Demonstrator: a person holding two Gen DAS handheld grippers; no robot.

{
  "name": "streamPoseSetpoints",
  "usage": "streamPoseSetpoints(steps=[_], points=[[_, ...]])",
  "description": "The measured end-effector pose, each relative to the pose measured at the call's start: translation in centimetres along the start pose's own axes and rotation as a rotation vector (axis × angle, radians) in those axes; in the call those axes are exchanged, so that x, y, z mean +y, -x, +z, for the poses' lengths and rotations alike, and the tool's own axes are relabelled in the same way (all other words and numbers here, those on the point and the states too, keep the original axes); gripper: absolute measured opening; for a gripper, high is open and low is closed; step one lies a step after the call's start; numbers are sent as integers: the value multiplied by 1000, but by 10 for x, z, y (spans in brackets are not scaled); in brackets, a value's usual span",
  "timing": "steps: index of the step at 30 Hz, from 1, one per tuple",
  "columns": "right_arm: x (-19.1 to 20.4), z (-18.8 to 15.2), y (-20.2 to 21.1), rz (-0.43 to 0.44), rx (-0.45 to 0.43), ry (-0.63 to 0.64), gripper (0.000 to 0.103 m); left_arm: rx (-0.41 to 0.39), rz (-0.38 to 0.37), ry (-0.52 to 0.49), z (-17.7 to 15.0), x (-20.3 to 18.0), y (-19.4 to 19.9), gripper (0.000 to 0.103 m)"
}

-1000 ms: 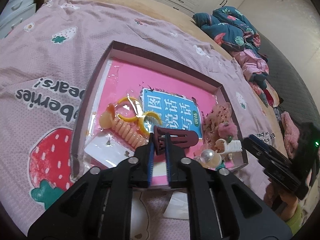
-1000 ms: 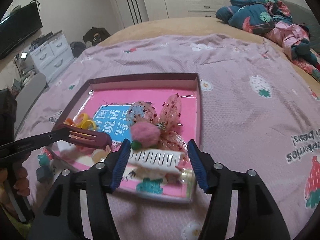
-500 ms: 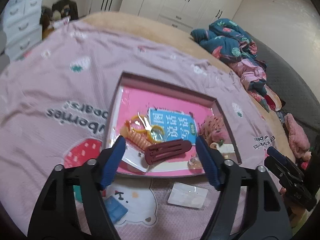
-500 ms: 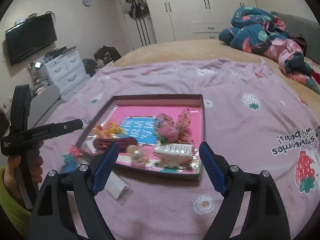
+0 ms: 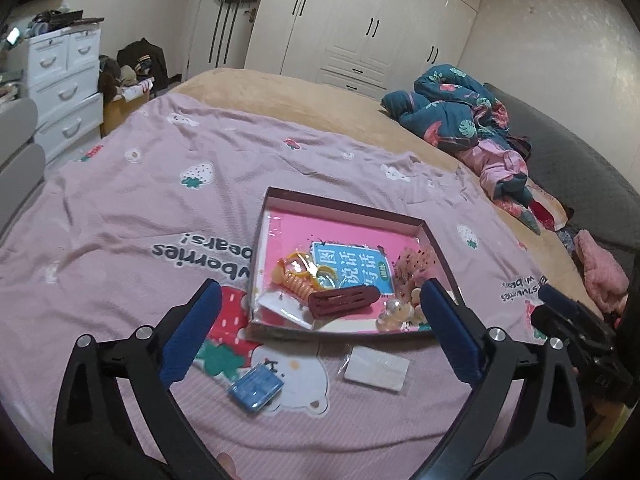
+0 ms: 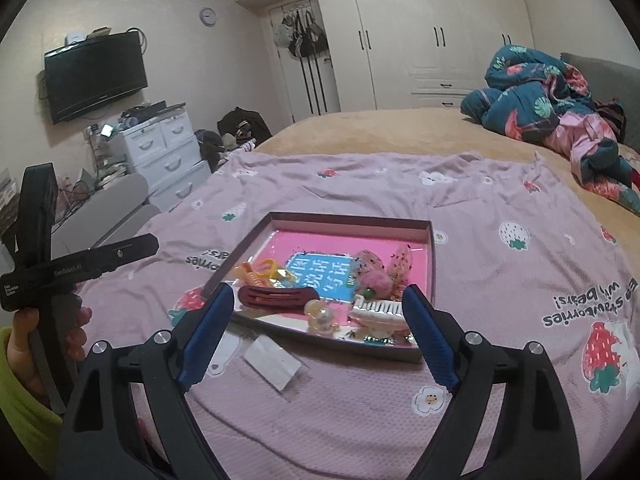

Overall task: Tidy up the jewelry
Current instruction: 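Open both tools to release the claw clip and pom clip, then withdraw, then grasp the blue plastic box with the left tool while the right tool grasps the bagged card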

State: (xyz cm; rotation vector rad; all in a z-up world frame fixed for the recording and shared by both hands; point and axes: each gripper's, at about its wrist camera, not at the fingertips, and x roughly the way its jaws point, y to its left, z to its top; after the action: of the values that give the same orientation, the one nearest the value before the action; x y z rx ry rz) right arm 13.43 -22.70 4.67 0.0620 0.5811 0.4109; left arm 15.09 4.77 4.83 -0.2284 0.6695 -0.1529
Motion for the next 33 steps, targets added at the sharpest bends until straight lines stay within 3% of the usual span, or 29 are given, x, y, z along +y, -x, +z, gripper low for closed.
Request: streamPoseSetpoints(steps=[8, 19, 27, 33], points=[[18, -3, 6, 21, -2, 52, 85, 2, 78, -55, -17, 5, 15, 93], [37, -17, -10, 50, 61, 103, 85, 77, 162, -91, -39, 23, 8, 93], [42, -40, -47, 70, 179, 149, 85, 161, 165, -80, -57, 44, -9, 93], [41, -59, -85, 63, 278, 186, 85, 217, 137, -91, -68, 46, -25, 85]])
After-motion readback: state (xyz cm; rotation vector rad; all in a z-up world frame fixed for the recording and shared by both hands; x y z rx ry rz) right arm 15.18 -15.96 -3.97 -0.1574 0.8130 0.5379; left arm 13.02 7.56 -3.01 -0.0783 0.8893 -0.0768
